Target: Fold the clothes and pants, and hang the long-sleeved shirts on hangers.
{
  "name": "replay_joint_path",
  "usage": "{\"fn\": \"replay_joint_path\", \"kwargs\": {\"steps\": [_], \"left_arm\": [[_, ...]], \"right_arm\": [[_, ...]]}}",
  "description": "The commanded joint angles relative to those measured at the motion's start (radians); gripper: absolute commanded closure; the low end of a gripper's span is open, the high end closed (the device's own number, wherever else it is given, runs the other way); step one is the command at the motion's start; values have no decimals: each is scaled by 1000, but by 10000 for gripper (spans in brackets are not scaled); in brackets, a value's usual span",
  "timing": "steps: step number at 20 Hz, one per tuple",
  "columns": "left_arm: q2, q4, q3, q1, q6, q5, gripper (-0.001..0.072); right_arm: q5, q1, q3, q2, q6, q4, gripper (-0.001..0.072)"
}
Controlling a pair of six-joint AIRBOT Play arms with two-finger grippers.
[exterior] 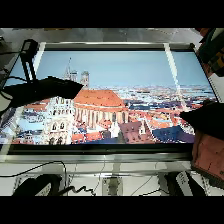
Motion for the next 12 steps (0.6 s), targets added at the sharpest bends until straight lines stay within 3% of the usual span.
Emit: {"fn": "replay_joint_path", "kwargs": {"steps": [1, 2, 3, 4, 5, 6, 10, 11, 12], "left_arm": [[5, -20, 1, 2, -1, 1, 18], [5, -20, 1, 2, -1, 1, 18], [5, -20, 1, 2, -1, 1, 18], [5, -19, 1, 2, -1, 1, 18], [5, -19, 1, 2, -1, 1, 18], [5, -19, 1, 2, -1, 1, 18], [5, -19, 1, 2, -1, 1, 18], [5, -19, 1, 2, -1, 1, 18], [5, -19, 1, 2, 0, 1, 18]], "right_arm": [[102, -85, -1, 45, 134, -85, 662], [108, -92, -1, 46, 134, -92, 654], [106, -96, -1, 43, 134, -91, 572], [106, -96, -1, 38, 134, -87, 419], [105, -96, -1, 32, 132, -84, 219], [98, -96, -2, 27, 127, -84, 132], [4, -96, -4, 6, -18, -84, 135], [-37, -96, -4, 3, -64, -81, 159], [-82, -96, -4, -1, -115, -68, 249]]}}
